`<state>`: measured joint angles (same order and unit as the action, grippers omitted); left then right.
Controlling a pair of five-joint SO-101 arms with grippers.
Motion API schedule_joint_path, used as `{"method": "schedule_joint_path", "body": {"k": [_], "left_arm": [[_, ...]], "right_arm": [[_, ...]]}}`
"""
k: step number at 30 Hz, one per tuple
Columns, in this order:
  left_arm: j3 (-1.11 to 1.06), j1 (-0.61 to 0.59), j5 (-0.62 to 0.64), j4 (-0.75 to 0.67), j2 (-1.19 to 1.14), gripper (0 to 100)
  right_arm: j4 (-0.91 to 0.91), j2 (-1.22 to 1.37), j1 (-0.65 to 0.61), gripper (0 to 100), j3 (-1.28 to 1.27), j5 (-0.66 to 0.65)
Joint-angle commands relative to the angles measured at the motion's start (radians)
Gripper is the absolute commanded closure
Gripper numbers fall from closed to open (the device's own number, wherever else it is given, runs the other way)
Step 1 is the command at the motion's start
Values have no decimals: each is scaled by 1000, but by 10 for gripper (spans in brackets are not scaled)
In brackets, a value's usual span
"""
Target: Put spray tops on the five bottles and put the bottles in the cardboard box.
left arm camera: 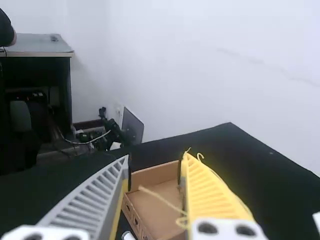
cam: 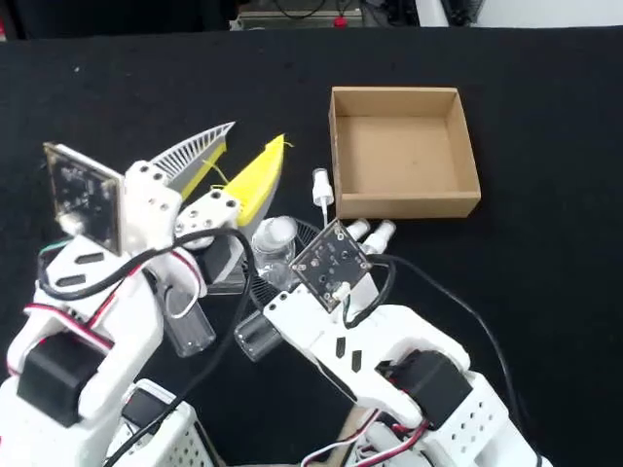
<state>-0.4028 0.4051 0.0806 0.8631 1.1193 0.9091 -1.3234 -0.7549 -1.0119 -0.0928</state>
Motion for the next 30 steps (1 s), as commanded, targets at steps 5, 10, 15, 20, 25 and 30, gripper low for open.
{"method": "schedule_joint_path", "body": {"k": [5,10,15,20,25,30], "left_arm": [[-139,-12,3,-9,29,833],[-196,-12,3,-9,31,833],[-196,-76,2,-9,31,833],[-182,-142,2,-12,32,833],[-25,-104,3,44,31,833],[99,15,-92,209,20,833]], "right_arm": [[-25,4,-3,807,5,5],[-23,4,-3,807,4,5],[-23,4,-3,807,4,5],[-23,4,-3,807,4,5],[-25,4,-3,807,4,5],[-25,4,-3,807,4,5]]}}
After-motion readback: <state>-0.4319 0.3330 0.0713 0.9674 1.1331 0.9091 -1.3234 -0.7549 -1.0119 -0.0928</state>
